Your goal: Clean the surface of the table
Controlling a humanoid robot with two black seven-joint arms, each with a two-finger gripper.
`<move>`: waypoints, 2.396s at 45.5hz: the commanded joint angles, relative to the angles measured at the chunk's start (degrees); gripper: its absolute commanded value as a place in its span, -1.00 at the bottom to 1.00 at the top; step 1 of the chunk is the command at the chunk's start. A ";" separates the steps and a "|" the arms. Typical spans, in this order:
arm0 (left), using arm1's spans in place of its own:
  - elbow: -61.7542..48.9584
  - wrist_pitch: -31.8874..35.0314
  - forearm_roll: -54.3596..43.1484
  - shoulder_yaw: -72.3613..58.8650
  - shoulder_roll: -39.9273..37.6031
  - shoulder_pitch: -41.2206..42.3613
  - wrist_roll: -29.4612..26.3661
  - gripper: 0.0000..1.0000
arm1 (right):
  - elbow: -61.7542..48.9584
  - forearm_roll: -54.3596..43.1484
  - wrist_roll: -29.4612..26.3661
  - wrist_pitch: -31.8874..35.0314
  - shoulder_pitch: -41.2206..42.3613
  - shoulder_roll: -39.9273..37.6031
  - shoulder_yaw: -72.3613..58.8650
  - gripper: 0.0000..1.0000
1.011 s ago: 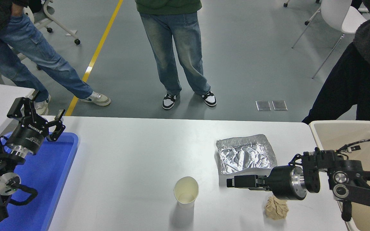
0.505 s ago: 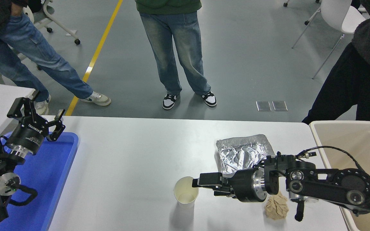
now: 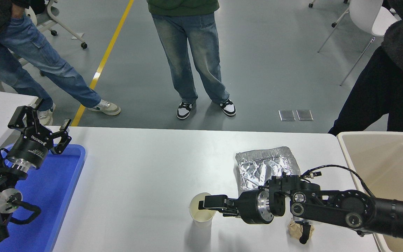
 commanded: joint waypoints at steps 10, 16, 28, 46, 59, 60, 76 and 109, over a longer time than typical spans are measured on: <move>0.00 0.00 0.00 0.00 0.00 0.00 0.00 1.00 | -4.22 -1.62 0.00 0.04 -0.27 2.64 -1.03 0.97; 0.00 0.00 0.00 0.00 0.00 0.00 0.00 1.00 | -4.40 -1.62 0.00 0.13 -0.27 2.81 -1.20 0.97; 0.00 0.00 0.00 0.00 0.00 0.00 0.00 1.00 | -5.02 -4.70 0.00 0.57 -0.27 3.16 -1.29 0.83; 0.00 0.00 0.00 0.00 0.00 0.00 0.00 1.00 | -5.02 -7.25 0.00 0.84 -0.18 4.31 -2.43 0.65; 0.00 0.00 0.00 0.00 0.00 0.00 0.00 1.00 | -5.19 -7.25 -0.17 2.15 0.35 4.22 -3.14 -0.28; 0.00 0.00 0.00 0.00 0.00 0.00 0.00 1.00 | -5.19 -7.25 -0.17 2.59 0.35 4.13 -3.14 -0.40; 0.00 0.00 0.00 0.00 0.00 0.00 0.00 1.00 | -5.19 -6.99 -0.17 4.70 0.87 3.60 -3.14 -1.00; 0.00 0.00 0.00 0.00 0.00 0.00 0.00 1.00 | 8.87 3.56 -0.09 10.06 11.50 -19.59 -0.68 -1.00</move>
